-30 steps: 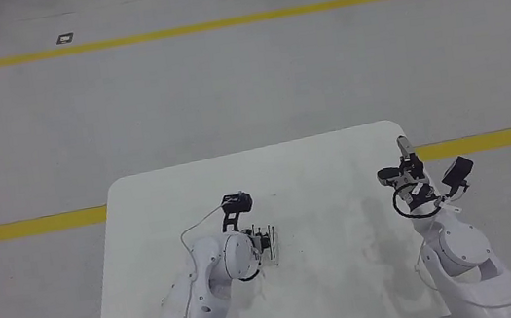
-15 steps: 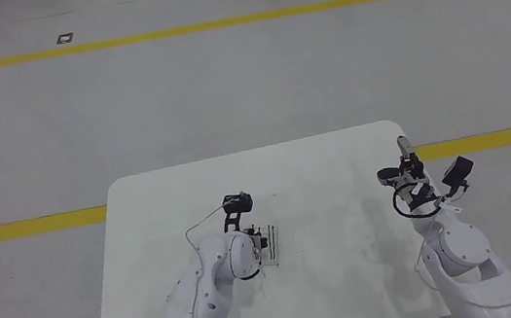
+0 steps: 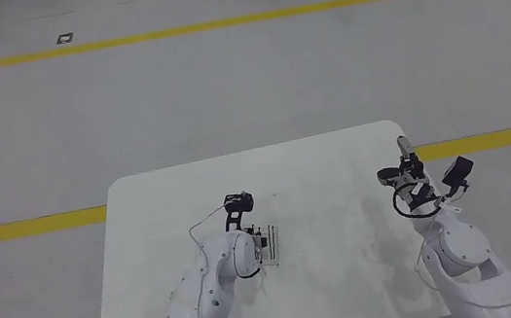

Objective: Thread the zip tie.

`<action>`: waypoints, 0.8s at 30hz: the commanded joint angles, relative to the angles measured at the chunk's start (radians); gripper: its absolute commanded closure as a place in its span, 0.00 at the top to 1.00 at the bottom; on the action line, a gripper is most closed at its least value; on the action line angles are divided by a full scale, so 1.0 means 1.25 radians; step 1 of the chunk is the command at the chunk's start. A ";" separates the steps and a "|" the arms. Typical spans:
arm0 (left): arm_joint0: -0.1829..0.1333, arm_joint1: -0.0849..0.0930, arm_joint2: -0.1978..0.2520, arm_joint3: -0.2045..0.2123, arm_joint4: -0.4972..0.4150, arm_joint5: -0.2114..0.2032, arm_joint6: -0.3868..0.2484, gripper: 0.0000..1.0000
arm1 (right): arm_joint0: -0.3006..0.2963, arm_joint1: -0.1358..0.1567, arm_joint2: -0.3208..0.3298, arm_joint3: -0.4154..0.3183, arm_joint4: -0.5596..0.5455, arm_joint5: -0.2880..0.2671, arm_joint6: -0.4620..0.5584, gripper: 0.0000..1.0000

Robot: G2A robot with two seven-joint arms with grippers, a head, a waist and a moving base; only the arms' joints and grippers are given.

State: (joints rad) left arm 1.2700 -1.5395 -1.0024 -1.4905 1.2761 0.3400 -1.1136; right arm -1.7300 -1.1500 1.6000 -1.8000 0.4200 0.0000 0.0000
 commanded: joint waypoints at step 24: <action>-0.008 -0.016 -0.008 0.035 0.025 0.000 0.000 0.09 | 0.000 0.000 0.000 0.000 0.000 0.000 0.000 1.00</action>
State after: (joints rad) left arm 1.2608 -1.5593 -1.0124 -1.4490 1.3074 0.3400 -1.1139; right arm -1.7300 -1.1500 1.6000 -1.8000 0.4200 0.0000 0.0000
